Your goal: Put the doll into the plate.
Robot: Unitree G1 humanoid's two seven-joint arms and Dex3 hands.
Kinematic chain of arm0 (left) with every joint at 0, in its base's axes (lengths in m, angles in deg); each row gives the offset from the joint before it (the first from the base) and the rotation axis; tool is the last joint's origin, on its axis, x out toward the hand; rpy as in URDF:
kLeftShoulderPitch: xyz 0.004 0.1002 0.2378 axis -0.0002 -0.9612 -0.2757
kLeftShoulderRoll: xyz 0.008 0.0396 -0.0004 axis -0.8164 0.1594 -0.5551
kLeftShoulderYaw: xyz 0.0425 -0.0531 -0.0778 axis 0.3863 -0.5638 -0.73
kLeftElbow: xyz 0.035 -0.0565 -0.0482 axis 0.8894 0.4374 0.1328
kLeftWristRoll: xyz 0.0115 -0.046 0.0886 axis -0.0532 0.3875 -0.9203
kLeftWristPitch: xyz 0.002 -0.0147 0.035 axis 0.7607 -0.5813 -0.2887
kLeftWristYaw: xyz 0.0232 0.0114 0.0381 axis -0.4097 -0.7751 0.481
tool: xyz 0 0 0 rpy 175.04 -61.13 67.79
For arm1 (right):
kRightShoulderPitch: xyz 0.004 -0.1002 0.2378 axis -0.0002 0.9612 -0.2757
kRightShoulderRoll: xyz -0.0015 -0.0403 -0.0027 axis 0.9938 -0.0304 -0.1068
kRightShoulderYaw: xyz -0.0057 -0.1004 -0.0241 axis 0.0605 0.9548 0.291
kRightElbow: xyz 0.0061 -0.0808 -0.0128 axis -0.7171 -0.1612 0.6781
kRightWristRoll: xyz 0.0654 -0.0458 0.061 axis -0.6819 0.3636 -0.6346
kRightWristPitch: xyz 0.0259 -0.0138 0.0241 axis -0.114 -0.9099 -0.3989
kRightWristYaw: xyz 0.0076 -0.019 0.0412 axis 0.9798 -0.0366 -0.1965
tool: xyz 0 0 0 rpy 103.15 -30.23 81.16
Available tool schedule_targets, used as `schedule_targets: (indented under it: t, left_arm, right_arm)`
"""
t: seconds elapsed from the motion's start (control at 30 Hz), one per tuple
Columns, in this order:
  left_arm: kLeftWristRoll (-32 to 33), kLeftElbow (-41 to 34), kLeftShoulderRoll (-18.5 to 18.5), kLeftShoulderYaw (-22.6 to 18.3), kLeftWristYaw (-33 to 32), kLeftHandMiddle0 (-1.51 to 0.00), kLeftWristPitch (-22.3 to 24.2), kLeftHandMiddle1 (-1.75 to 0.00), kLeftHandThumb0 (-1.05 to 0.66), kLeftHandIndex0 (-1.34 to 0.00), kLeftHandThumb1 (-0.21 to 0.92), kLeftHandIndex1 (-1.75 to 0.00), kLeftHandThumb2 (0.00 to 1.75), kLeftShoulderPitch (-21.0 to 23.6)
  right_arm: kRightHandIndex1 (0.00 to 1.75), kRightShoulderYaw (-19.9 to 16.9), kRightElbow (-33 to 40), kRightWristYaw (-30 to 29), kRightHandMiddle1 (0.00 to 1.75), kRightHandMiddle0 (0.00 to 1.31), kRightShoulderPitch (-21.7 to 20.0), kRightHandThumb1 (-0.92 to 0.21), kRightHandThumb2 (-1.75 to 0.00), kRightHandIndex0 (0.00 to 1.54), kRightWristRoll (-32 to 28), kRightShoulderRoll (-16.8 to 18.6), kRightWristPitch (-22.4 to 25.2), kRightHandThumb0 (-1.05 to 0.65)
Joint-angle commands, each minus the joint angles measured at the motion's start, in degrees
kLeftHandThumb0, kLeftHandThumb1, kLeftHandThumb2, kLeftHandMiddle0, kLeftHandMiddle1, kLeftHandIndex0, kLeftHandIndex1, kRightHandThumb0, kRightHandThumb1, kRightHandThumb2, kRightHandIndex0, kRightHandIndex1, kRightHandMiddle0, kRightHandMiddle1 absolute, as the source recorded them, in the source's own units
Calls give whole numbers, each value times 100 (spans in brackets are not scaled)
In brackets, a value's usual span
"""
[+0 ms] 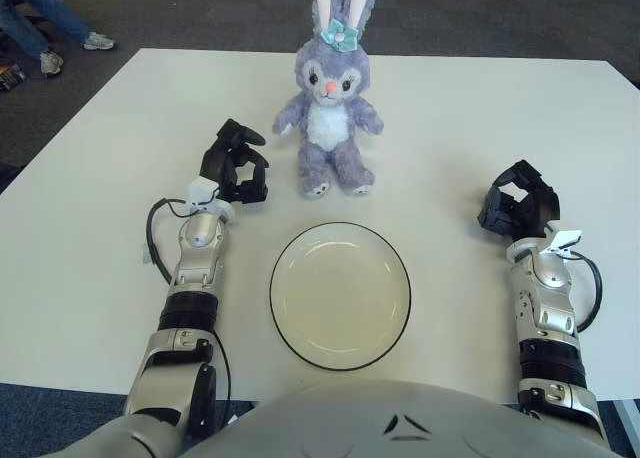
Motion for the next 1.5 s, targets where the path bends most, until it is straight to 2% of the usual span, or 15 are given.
schedule_targets:
  t: [0.0, 0.17, 0.57, 0.7, 0.73, 0.77, 0.8, 0.83, 0.93, 1.1, 1.27, 1.47]
  left_arm:
    - [1, 206, 195, 52, -14, -63, 5, -170, -1, -37, 32, -175, 131, -402]
    - [-25, 223, 202, 48, -54, -52, -26, -174, -1, -46, 33, -175, 132, -397]
    - [-70, 189, 189, 70, -97, -48, 69, -175, -1, -46, 35, -175, 129, -397]
    - [-57, 163, 177, 106, -41, -31, 93, -175, -1, -28, 61, -174, 97, -401]
    - [-46, 158, 174, 113, -18, -32, 92, -169, 12, -18, 70, -153, 79, -403]
    - [-33, 153, 167, 124, 12, -33, 90, -167, 16, -14, 75, -144, 70, -408]
    - [-24, 150, 162, 133, 30, -33, 89, -153, 6, -9, 79, -130, 63, -411]
    - [-18, 145, 156, 143, 48, -33, 88, -134, -14, -6, 77, -119, 69, -416]
    - [-25, 133, 129, 168, 88, -28, 93, -103, -40, -2, 74, -96, 77, -435]
    - [-382, 117, -18, 269, -64, -15, 115, -80, -58, 0, 79, -69, 69, -470]
    - [-506, 167, -60, 277, -96, -10, 46, -71, -66, 0, 86, -56, 59, -457]
    - [-571, 251, -62, 250, -170, -8, -20, -67, -66, 0, 89, -51, 56, -419]
  right_arm:
    - [175, 18, -232, 14, 175, 66, 211, -26, -138, 122, -59, 143, -1, -50]
    - [175, 16, -247, 58, 175, 66, 210, -26, -138, 122, -73, 137, -27, -50]
    - [175, 10, -278, 195, 175, 67, 209, -25, -139, 122, -79, 118, -69, -51]
    - [175, 14, -274, 191, 175, 67, 211, -25, -140, 122, -65, 114, -53, -51]
    - [175, 15, -273, 188, 175, 67, 211, -25, -140, 122, -60, 112, -50, -51]
    - [175, 17, -271, 184, 175, 67, 212, -25, -140, 122, -55, 110, -45, -51]
    - [175, 19, -270, 182, 175, 67, 213, -25, -140, 122, -51, 109, -41, -51]
    - [175, 20, -268, 181, 175, 67, 213, -25, -140, 122, -49, 107, -37, -51]
    - [175, 25, -261, 178, 175, 67, 216, -25, -140, 122, -41, 103, -28, -51]
    - [175, 34, -233, 177, 175, 67, 226, -24, -140, 122, -36, 98, 18, -51]
    - [175, 39, -213, 168, 175, 67, 233, -24, -140, 122, -39, 98, 56, -51]
    - [175, 48, -220, 141, 175, 67, 220, -25, -140, 122, -14, 105, 53, -51]
